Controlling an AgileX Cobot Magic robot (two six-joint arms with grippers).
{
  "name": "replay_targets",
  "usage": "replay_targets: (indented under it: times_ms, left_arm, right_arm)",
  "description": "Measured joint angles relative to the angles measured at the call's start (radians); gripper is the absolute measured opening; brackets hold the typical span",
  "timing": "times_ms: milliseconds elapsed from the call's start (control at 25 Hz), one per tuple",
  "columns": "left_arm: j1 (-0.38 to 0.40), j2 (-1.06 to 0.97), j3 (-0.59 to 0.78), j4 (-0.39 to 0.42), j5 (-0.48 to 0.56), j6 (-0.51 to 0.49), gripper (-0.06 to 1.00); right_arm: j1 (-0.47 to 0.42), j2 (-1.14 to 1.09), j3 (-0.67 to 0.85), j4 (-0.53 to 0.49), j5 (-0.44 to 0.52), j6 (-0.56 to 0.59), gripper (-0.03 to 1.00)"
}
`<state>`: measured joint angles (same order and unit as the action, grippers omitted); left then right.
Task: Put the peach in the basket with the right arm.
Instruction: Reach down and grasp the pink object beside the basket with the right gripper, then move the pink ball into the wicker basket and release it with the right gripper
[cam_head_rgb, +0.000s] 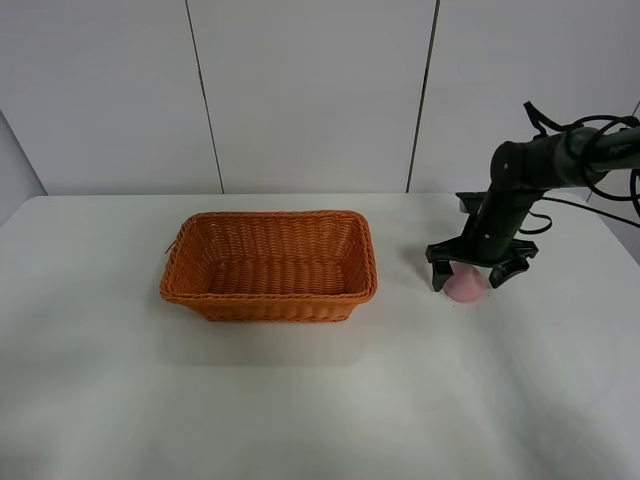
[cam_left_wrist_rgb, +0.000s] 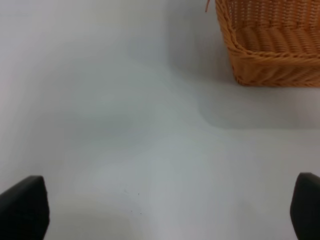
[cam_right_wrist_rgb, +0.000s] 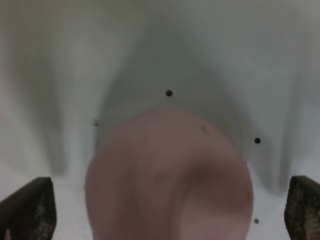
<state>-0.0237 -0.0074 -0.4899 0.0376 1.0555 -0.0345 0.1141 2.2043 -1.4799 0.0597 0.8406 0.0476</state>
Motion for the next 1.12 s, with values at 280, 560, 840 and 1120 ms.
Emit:
replay_targets:
  times_ms: [280,560,840,1120]
  left_arm:
    - [0.0,0.0,0.0,0.0,0.0,0.0,0.99]
    - [0.0,0.0,0.0,0.0,0.0,0.0,0.99]
    - [0.0,0.0,0.0,0.0,0.0,0.0,0.99]
    - [0.0,0.0,0.0,0.0,0.0,0.0,0.99]
  right_arm:
    - [0.0,0.003,0.0,0.002,-0.002,0.0,0.46]
    - [0.0,-0.013,-0.007,0.003,0.017,0.0,0.0]
    - [0.0,-0.104,-0.066,-0.021,0.101,0.0,0.0]
    - [0.0,-0.149,-0.331,-0.044,0.34,0.0,0.0]
